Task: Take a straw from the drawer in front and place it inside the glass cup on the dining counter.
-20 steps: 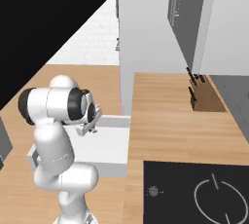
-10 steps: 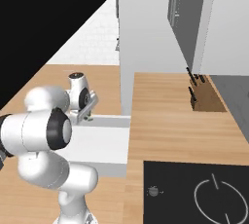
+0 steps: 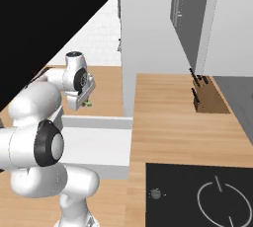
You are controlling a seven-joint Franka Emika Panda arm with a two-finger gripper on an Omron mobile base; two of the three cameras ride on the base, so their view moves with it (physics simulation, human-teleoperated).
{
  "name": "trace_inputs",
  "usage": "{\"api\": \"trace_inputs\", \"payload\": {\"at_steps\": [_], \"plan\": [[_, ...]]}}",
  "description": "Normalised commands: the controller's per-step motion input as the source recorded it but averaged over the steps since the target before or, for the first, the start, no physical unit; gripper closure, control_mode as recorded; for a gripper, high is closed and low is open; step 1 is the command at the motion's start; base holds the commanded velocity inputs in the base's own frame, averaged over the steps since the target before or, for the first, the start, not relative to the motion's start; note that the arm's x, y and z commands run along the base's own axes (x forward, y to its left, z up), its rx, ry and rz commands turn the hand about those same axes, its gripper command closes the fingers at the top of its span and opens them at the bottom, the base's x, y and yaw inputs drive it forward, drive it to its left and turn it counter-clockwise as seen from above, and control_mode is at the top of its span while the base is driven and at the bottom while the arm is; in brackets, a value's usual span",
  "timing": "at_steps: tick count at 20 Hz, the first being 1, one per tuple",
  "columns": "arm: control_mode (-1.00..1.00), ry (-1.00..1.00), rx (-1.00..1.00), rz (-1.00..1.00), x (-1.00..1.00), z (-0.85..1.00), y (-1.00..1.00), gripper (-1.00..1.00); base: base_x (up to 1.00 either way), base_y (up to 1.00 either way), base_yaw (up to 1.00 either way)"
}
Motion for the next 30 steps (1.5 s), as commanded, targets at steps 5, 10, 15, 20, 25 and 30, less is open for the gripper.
{"api": "trace_inputs", "payload": {"at_steps": [5, 10, 15, 20, 25, 30], "plan": [[-1.0, 0.01, -0.21, 0.31, -0.01, 0.4, 0.01, 1.0, 0.0, 0.0, 0.0], [-1.0, -0.1, -0.21, 0.42, -0.16, 0.4, 0.01, 1.0, 0.0, 0.0, 0.0], [-1.0, -0.08, -0.11, 0.43, -0.21, 0.48, 0.01, 1.0, 0.0, 0.0, 0.0], [-1.0, -0.05, -0.04, 0.45, -0.34, 0.18, 0.0, 1.0, 0.0, 0.0, 0.0], [-1.0, -0.1, -0.01, 0.49, -0.39, 0.02, 0.0, 1.0, 0.0, 0.0, 0.0], [-1.0, -0.05, -0.02, 0.51, -0.09, 0.01, 0.0, 1.0, 0.0, 0.0, 0.0]]}}
